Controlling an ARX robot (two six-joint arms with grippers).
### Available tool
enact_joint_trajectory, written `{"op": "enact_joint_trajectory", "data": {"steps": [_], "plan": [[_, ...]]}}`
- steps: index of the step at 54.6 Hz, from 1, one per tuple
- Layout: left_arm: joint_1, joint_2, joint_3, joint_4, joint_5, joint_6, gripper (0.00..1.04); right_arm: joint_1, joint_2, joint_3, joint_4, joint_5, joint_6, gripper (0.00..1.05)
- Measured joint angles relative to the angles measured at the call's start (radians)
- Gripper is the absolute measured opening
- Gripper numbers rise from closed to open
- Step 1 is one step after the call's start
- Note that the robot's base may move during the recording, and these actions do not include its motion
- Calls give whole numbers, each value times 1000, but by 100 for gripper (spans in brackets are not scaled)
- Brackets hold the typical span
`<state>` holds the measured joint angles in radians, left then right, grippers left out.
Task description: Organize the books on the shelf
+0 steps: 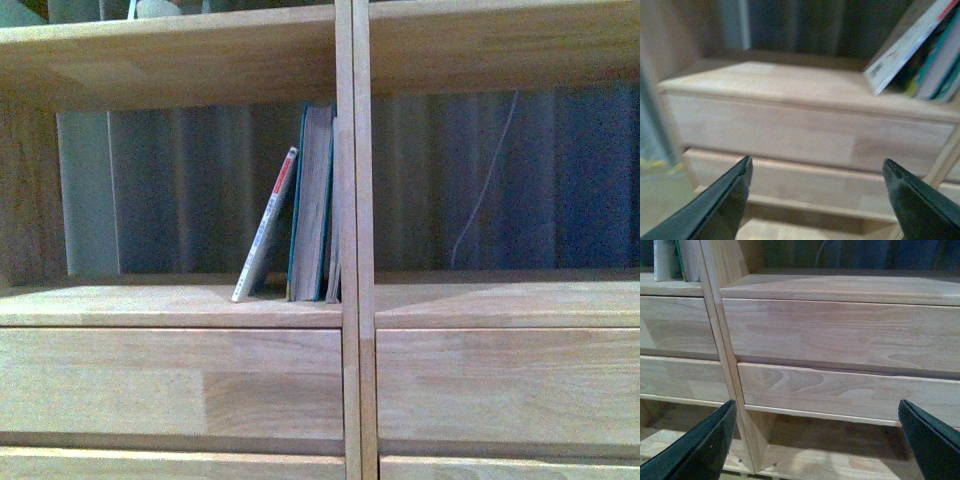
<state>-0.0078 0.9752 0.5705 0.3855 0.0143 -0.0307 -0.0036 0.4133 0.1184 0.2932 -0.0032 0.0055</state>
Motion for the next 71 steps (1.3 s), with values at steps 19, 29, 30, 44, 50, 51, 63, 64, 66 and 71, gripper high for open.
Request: {"op": "enact_joint_trajectory", "data": {"steps": [19, 29, 30, 44, 50, 51, 63, 64, 66, 71], "plan": [[7, -296, -322, 34, -14, 19, 12, 2, -97, -51, -46, 2, 0, 40], [7, -372, -395, 36, -14, 22, 3, 2, -148, -74, -77, 2, 0, 8], [7, -380, -401, 36, -14, 22, 3, 2, -153, -76, -81, 2, 0, 5], [7, -486, -470, 3, -14, 23, 3, 2, -224, -103, -102, 2, -3, 3], [7, -531, -491, -21, -14, 23, 3, 2, -299, -103, -202, 2, -3, 3], [7, -539, -494, -26, -14, 23, 3, 2, -329, -103, -240, 1, -3, 3], [7, -623, -521, -81, -15, 23, 3, 2, -406, -103, -291, 2, -3, 3], [7, -630, -523, -87, -15, 23, 3, 2, -406, -103, -291, 2, -3, 3], [7, -640, -525, -95, -15, 23, 3, 2, -407, -103, -291, 1, -3, 3], [7, -670, -547, -89, -15, 23, 3, 2, -407, -103, -291, 1, -3, 3]]}}
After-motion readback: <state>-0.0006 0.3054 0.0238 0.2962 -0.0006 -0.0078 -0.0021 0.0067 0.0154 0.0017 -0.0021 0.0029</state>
